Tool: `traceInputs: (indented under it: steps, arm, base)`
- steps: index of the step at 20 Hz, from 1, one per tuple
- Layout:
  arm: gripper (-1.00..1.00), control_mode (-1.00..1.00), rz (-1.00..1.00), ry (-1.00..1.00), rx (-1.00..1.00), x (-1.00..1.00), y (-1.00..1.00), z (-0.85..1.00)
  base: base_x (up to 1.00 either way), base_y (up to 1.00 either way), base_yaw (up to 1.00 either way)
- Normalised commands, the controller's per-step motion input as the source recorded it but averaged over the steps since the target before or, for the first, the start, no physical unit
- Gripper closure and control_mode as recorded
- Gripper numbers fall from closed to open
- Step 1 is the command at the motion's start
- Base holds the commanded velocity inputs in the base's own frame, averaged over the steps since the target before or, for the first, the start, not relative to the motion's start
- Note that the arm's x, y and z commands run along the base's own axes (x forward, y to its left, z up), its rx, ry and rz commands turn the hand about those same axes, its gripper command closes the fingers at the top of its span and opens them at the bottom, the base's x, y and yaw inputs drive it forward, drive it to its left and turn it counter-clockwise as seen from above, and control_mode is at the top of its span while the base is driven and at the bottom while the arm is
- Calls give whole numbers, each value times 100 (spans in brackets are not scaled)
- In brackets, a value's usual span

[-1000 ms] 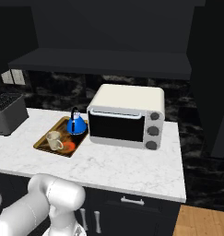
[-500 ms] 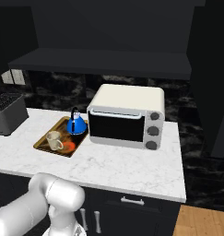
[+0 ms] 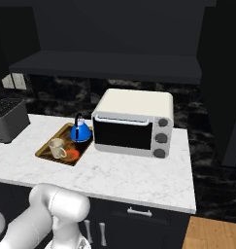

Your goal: Pick the kettle from the counter and place it on the tray. Then pick the mug from the cabinet and place it on the tray. Then close the cabinet doors.

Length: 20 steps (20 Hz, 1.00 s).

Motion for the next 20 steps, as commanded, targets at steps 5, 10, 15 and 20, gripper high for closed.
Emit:
traceInputs:
  steps: [5, 10, 15, 20]
  arm:
    - [-100, -100, -4, 0, 0, 31, -84, 0]
    - [-100, -100, -4, 0, 2, 51, -84, 0]
    - [-100, -100, -3, 0, 2, 61, -77, 0]
    - [-100, -100, -5, 0, 3, 70, -68, 0]
  base:
    - [0, 0, 0]
    - [0, 0, 0]
    - [0, 0, 0]
    - [0, 0, 0]
